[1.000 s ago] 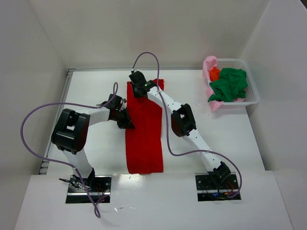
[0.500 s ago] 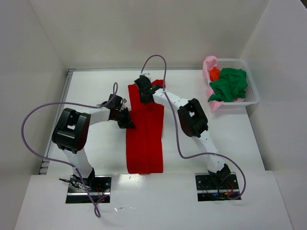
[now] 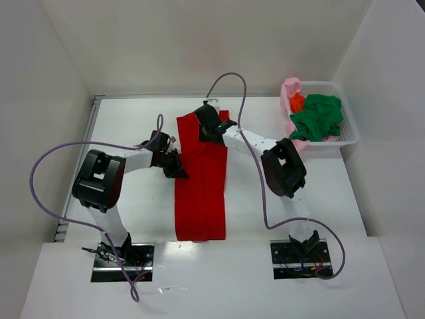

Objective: Fold and stack the t-shirts
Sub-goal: Rotate the tshirt 90 degrees

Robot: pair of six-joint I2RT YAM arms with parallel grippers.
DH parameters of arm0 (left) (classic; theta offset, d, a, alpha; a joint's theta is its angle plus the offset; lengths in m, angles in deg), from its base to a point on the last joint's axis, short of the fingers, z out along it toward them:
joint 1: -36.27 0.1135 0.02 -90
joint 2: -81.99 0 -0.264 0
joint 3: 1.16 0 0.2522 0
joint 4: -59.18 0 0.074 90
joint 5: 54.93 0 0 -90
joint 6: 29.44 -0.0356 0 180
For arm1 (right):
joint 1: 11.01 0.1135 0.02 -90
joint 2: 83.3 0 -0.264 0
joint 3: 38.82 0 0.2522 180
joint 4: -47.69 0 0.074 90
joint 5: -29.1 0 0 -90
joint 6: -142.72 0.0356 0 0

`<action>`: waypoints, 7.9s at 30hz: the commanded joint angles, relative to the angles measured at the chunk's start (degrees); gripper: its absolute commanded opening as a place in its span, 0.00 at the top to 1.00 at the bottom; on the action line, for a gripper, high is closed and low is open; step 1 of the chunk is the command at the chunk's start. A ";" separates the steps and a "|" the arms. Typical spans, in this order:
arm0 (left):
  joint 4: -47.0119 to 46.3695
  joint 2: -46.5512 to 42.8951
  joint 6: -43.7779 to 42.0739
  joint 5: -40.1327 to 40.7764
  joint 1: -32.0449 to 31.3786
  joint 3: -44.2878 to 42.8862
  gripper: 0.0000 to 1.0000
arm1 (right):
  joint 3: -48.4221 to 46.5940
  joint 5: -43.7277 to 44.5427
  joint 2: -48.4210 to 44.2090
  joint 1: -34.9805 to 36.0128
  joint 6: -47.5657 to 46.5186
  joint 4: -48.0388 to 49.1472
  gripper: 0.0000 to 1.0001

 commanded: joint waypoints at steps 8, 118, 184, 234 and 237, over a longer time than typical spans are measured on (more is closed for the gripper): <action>7.77 -4.95 -3.93 1.06 4.16 -11.80 0.84 | 15.24 1.22 -12.13 -1.81 5.76 7.51 1.00; 3.21 30.38 -4.64 12.48 6.10 -44.69 0.82 | -2.86 9.21 5.10 -6.82 -1.36 -1.80 0.81; 4.70 29.67 -11.50 4.48 4.87 -48.29 0.54 | 5.50 -4.77 4.03 -12.26 -1.27 1.54 0.73; -1.27 -4.43 -9.22 -1.49 3.74 -13.59 0.84 | 28.45 -24.88 -20.41 -13.24 3.65 13.58 0.89; -1.89 -4.43 -8.60 -0.71 2.33 -12.09 0.88 | 25.90 -24.88 -17.33 -11.83 3.65 14.10 0.89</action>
